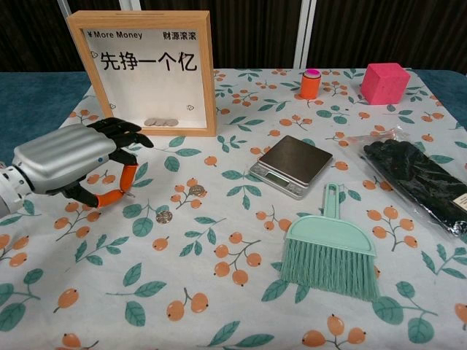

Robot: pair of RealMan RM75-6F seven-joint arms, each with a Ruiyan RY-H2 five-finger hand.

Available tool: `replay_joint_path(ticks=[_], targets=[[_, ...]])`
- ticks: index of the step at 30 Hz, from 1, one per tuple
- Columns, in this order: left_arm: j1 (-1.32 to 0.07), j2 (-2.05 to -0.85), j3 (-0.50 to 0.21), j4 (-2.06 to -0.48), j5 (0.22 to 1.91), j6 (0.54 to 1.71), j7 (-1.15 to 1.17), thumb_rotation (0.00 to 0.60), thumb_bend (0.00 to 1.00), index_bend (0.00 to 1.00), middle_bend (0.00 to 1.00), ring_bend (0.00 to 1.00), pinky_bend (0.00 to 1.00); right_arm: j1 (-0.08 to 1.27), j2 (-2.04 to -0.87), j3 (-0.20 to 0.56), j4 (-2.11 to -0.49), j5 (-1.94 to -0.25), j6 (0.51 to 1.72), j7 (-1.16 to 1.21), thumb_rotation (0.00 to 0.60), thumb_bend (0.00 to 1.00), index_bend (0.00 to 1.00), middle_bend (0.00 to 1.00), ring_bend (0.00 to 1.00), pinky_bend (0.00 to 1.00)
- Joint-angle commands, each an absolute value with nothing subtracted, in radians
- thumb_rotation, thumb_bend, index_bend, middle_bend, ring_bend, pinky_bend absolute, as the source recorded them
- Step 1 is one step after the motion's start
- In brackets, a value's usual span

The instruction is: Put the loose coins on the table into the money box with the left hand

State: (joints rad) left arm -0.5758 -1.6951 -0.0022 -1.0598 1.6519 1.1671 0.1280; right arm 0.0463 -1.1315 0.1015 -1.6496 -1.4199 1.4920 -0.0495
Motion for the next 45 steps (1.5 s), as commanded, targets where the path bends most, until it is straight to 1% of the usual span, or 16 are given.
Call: replay_joint_path(ticks=[1,4,6,8,10,12,15,18,20,24,26,29,31,37,41,45], targets=[[-0.592,-1.621,-0.019,-1.158,1.687,1.213,0.198,0.600,0.58,0.71,0.13,0.00,0.00,0.046,-1.132,0.101,-1.650,-1.418,1.491,-0.050,0.600,0.39,0.12,0.03,0.05,0.00],[-0.615,-1.518,-0.036,-1.296,1.708,1.210,0.296,0.600,0.59,0.72,0.13,0.00,0.00,0.046,-1.133,0.102,-1.650,-1.419,1.493,-0.053,0.600,0.39,0.12,0.03,0.05,0.00],[-0.643,-1.407,-0.058,-1.427,1.719,1.183,0.400,0.600,0.59,0.74,0.13,0.00,0.00,0.045,-1.133,0.102,-1.652,-1.417,1.495,-0.053,0.600,0.39,0.12,0.03,0.05,0.00],[-0.666,-1.307,-0.081,-1.542,1.703,1.135,0.478,0.600,0.60,0.74,0.13,0.00,0.00,0.044,-1.133,0.103,-1.653,-1.417,1.496,-0.053,0.600,0.39,0.12,0.03,0.05,0.00],[-0.691,-1.183,-0.122,-1.693,1.633,1.057,0.550,0.600,0.61,0.74,0.13,0.00,0.00,0.045,-1.134,0.103,-1.652,-1.418,1.497,-0.055,0.600,0.39,0.12,0.03,0.05,0.00],[-0.710,-1.089,-0.166,-1.799,1.543,0.997,0.597,0.600,0.63,0.74,0.13,0.00,0.00,0.045,-1.135,0.103,-1.651,-1.421,1.499,-0.059,0.600,0.40,0.12,0.03,0.05,0.00],[-0.744,-0.963,-0.229,-1.919,1.359,0.907,0.671,0.600,0.66,0.74,0.13,0.00,0.00,0.043,-1.136,0.102,-1.653,-1.421,1.502,-0.060,0.600,0.39,0.12,0.03,0.05,0.00],[-0.794,-0.861,-0.273,-1.988,1.156,0.839,0.758,0.600,0.68,0.74,0.13,0.00,0.00,0.041,-1.136,0.104,-1.654,-1.419,1.505,-0.061,0.600,0.39,0.12,0.03,0.05,0.00],[-0.845,-0.804,-0.282,-2.010,1.014,0.806,0.843,0.600,0.68,0.74,0.14,0.00,0.00,0.040,-1.137,0.105,-1.655,-1.416,1.508,-0.062,0.600,0.39,0.12,0.03,0.05,0.00],[-0.928,-0.766,-0.263,-2.007,0.831,0.795,0.976,0.600,0.68,0.75,0.16,0.00,0.00,0.039,-1.139,0.107,-1.655,-1.414,1.511,-0.065,0.600,0.39,0.12,0.03,0.05,0.00],[-0.976,-0.763,-0.242,-1.996,0.739,0.805,1.046,0.600,0.68,0.76,0.16,0.00,0.00,0.038,-1.140,0.108,-1.656,-1.411,1.512,-0.065,0.600,0.39,0.12,0.03,0.05,0.00],[-1.039,-0.772,-0.222,-1.973,0.627,0.831,1.116,0.600,0.71,0.76,0.16,0.00,0.00,0.037,-1.141,0.112,-1.658,-1.403,1.514,-0.064,0.600,0.39,0.12,0.03,0.05,0.00],[-1.072,-0.779,-0.218,-1.957,0.578,0.849,1.142,0.600,0.73,0.76,0.16,0.00,0.00,0.036,-1.142,0.115,-1.658,-1.398,1.515,-0.063,0.600,0.39,0.12,0.03,0.05,0.00],[-1.167,-0.800,-0.201,-1.893,0.440,0.898,1.225,0.600,0.73,0.76,0.16,0.00,0.00,0.037,-1.143,0.119,-1.658,-1.390,1.512,-0.066,0.600,0.39,0.12,0.03,0.05,0.00],[-1.204,-0.830,-0.193,-1.847,0.412,0.873,1.222,0.600,0.73,0.77,0.18,0.00,0.00,0.037,-1.145,0.123,-1.659,-1.385,1.515,-0.070,0.600,0.39,0.12,0.03,0.05,0.00],[-1.183,-0.872,-0.230,-1.781,0.477,0.826,1.078,0.600,0.73,0.77,0.18,0.00,0.00,0.035,-1.146,0.127,-1.660,-1.376,1.518,-0.068,0.600,0.39,0.12,0.03,0.05,0.00]])
